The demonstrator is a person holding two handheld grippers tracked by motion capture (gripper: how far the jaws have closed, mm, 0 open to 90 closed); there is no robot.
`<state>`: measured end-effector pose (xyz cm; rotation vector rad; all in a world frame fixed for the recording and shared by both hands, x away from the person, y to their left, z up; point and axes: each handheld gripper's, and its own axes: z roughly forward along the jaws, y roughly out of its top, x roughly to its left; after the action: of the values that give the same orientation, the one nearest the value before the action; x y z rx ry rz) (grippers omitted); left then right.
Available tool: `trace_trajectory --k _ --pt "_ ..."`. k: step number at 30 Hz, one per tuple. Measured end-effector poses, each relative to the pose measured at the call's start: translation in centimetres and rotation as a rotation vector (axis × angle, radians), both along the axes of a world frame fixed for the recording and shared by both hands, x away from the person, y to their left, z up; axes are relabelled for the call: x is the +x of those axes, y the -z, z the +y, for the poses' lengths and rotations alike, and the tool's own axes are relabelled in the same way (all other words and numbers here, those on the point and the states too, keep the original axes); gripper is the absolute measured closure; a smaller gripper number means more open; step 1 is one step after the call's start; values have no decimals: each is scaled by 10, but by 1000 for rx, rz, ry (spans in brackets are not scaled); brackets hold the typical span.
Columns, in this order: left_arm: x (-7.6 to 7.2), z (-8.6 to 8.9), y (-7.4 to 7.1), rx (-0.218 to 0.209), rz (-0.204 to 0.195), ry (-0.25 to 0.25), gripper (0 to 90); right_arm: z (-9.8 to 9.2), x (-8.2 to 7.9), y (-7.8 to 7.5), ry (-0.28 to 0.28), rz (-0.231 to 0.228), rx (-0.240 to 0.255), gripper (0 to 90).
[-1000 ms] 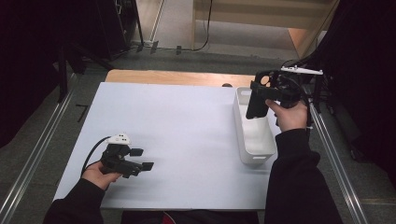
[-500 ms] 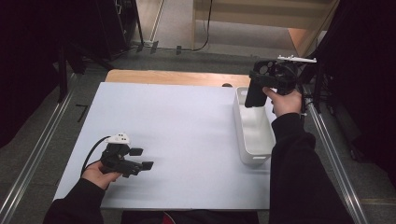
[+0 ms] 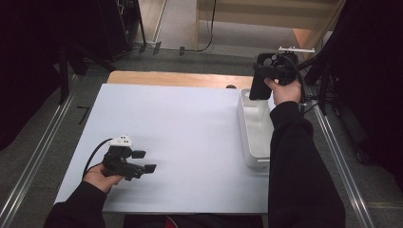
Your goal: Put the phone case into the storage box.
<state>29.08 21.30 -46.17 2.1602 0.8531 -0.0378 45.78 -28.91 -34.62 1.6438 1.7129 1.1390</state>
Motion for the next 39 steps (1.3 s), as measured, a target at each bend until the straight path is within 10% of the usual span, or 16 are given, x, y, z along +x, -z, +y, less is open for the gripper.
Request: trace_trajectory --k 39 --pt "1 2 0 -6 -2 -9 223 17 27 19 80 7 -26 118"
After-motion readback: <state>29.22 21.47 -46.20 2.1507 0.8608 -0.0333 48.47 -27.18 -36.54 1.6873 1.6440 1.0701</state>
